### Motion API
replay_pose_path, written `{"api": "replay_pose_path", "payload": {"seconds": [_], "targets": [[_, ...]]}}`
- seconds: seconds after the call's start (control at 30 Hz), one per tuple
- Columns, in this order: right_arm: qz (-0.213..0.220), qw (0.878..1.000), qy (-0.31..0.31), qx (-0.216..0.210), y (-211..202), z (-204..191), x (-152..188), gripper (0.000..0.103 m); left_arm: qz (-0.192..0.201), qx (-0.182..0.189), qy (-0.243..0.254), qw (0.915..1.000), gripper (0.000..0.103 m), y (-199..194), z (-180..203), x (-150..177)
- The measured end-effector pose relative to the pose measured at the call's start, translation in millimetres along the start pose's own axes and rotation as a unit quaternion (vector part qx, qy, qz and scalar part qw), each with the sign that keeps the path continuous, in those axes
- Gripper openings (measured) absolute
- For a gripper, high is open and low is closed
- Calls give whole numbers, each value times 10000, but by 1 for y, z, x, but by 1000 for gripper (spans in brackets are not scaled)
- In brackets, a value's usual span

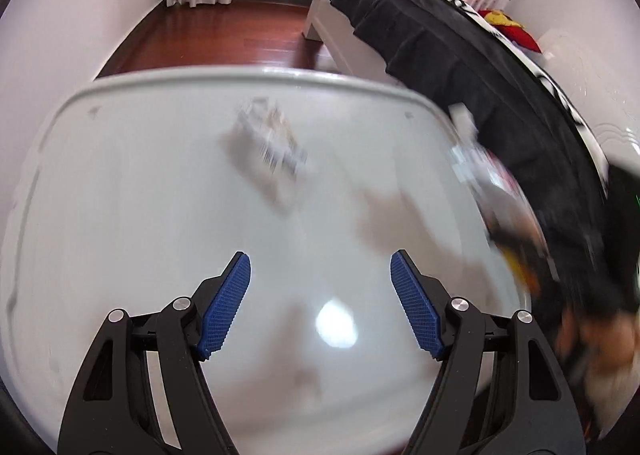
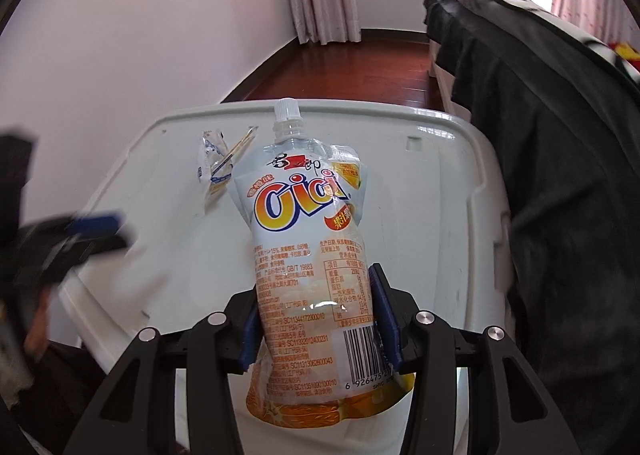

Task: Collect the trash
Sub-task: 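Grasp the white wrapper packet with the left gripper while the right gripper holds the pouch, then open both grippers over the bucket, dropping wrapper and drink pouch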

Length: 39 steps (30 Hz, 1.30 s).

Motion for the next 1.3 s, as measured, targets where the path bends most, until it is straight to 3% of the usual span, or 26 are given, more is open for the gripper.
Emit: {"api": "replay_pose_path", "payload": {"seconds": [0.2,0.4,0.57,0.63,0.67,0.73,0.77,1.03,1.2,1.3], "targets": [[41,9996,292,-5,-3,15,6,48,-178,-421,-379,9982,71,58,-19,-44],[29,9988,495,-44,2,27,6,48,-371,-844,-681,9934,71,91,-42,-51],[-11,9978,664,-65,8,36,9,49,-315,-1043,-534,9926,72,100,-46,-60],[-46,9975,701,-72,11,37,11,49,-178,-949,-554,9938,58,101,-45,-64],[-39,9975,700,-54,12,37,10,49,-162,-914,-521,9943,30,101,-44,-65],[-34,9974,720,-80,12,34,10,49,-231,-804,-496,9953,20,100,-41,-63],[-32,9972,744,-108,11,31,10,49,-301,-737,-459,9958,8,100,-39,-60],[9,9967,720,-388,-15,-2,17,49,-314,-597,-69,9977,7,46,-10,-23],[-42,9953,686,-684,-57,-31,36,49,-396,-539,405,9969,7,-11,31,32],[-217,9946,611,-813,-84,-46,64,49,-602,-341,504,9963,7,-42,51,82]]}}
Point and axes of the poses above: each gripper's, at about its wrist camera, not at the fingertips, and y roughly the way its jaws point, z to its right, x to its underside, the point moved 8 cm from there along y, roughly the way its jaws point, and after that the axes turned 14 degrees about x, right-handed, at the moved point
